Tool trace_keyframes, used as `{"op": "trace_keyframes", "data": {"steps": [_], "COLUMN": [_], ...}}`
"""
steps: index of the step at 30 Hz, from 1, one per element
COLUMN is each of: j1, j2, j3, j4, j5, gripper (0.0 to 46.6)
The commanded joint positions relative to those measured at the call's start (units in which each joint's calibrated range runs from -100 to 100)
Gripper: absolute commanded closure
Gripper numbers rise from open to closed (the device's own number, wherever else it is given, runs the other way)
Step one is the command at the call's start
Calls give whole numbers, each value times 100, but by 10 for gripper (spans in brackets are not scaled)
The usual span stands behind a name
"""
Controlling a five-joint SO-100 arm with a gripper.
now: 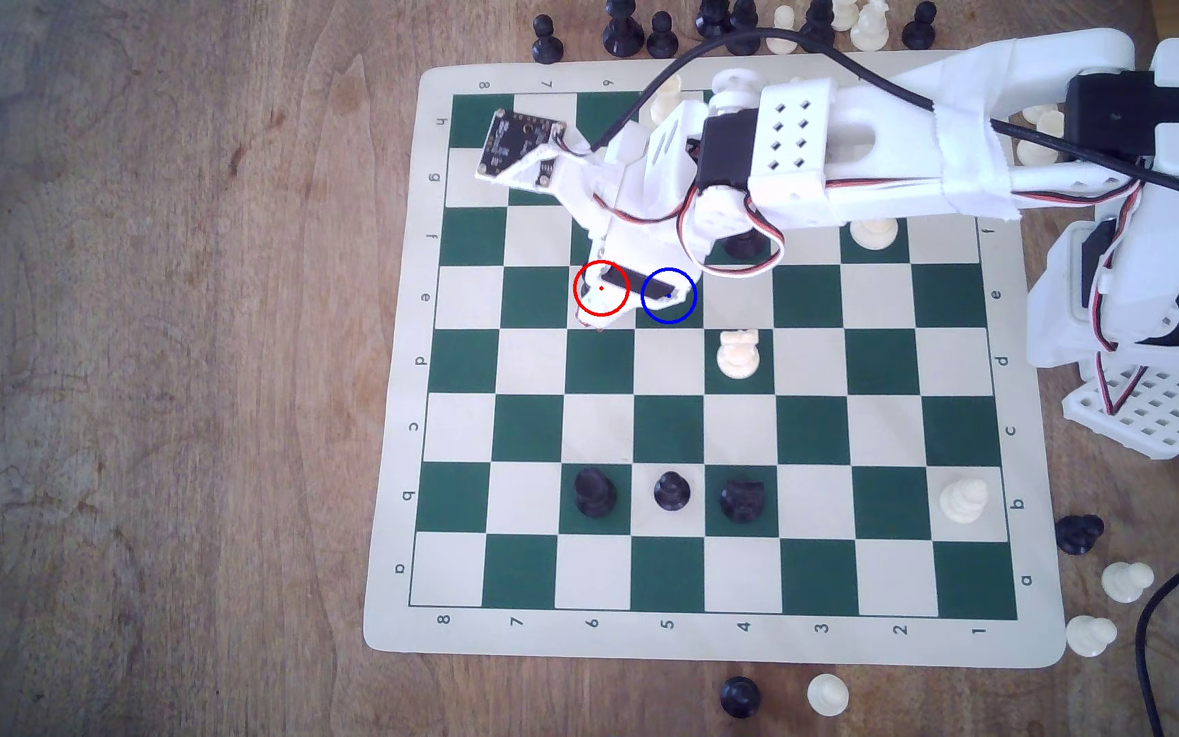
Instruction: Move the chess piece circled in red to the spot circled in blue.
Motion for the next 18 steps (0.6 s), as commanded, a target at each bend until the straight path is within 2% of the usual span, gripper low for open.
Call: {"op": "trace_keyframes", "data": {"steps": [1, 9, 11, 12, 18], "j1": [-52, -29, -29, -29, -29], "j2": [-99, -65, -57, -40, -6], "j3": [-451, -451, -442, -433, -424], "j4": [-72, -195, -195, -195, -195], "j5": [-20, -20, -20, -10, -10], "gripper": [327, 351, 367, 390, 423]}}
